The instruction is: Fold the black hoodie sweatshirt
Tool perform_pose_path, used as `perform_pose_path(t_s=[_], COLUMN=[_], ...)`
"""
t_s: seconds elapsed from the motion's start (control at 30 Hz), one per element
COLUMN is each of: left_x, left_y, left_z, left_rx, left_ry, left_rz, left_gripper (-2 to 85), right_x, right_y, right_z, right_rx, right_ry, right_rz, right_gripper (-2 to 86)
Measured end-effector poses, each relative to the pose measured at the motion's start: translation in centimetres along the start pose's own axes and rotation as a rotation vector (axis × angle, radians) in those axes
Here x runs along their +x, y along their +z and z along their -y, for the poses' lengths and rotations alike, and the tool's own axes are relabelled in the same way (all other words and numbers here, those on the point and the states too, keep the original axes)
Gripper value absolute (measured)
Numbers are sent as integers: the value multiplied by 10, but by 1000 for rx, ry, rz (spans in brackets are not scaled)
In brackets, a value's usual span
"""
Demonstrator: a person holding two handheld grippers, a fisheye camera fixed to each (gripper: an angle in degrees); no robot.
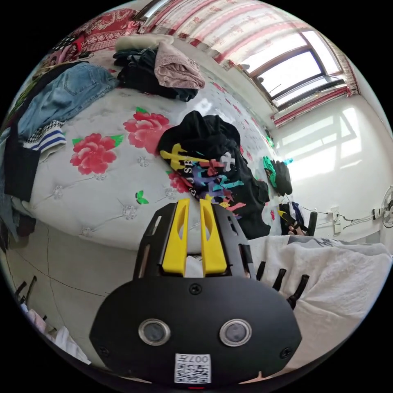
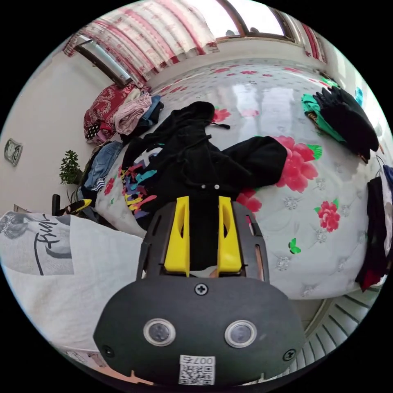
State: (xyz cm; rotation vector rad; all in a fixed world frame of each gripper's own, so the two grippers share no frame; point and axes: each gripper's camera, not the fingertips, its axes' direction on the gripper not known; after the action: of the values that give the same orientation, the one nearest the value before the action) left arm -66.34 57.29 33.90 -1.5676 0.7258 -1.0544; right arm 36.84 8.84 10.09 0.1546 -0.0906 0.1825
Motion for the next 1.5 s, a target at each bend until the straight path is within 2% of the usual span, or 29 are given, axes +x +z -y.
perform_pose_path(t_s=[0.2,0.27,0.4,0.5,0.6,0.83,0.93,0.97,1.03,1.07,1.1,1.17,1.23,1.33,1.5], left_x=[68,99,141,175,200,214,204,199,197,188,182,152,142,146,163], left_y=[79,104,138,167,206,327,380,388,378,367,358,300,254,179,40], left_z=[80,109,158,195,221,252,245,237,227,228,229,238,243,253,285], left_rx=[-47,-61,-78,-106,-159,-391,-553,-551,-506,-513,-499,-371,-303,-187,78], left_ry=[210,313,445,524,580,624,631,654,697,622,570,390,369,447,434], left_rz=[-136,-93,0,0,22,106,165,224,173,103,50,-197,-301,-287,-352], left_gripper=[52,63,81,93,108,130,115,96,46,20,7,-4,-7,-9,-10], right_x=[29,32,31,22,35,53,42,38,35,36,37,40,44,52,13], right_y=[29,46,88,76,59,71,77,84,94,95,93,81,58,8,-119], right_z=[20,28,36,36,31,24,23,22,17,13,10,9,16,49,159], right_rx=[-39,-83,-314,-288,-232,-301,-346,-385,-421,-417,-402,-358,-287,-130,232], right_ry=[123,140,131,88,168,298,307,305,313,331,349,340,310,232,-65], right_rz=[-1,17,125,38,-22,10,22,90,203,242,243,228,189,149,124], right_gripper=[131,133,136,133,136,122,103,95,84,77,72,63,55,45,33])
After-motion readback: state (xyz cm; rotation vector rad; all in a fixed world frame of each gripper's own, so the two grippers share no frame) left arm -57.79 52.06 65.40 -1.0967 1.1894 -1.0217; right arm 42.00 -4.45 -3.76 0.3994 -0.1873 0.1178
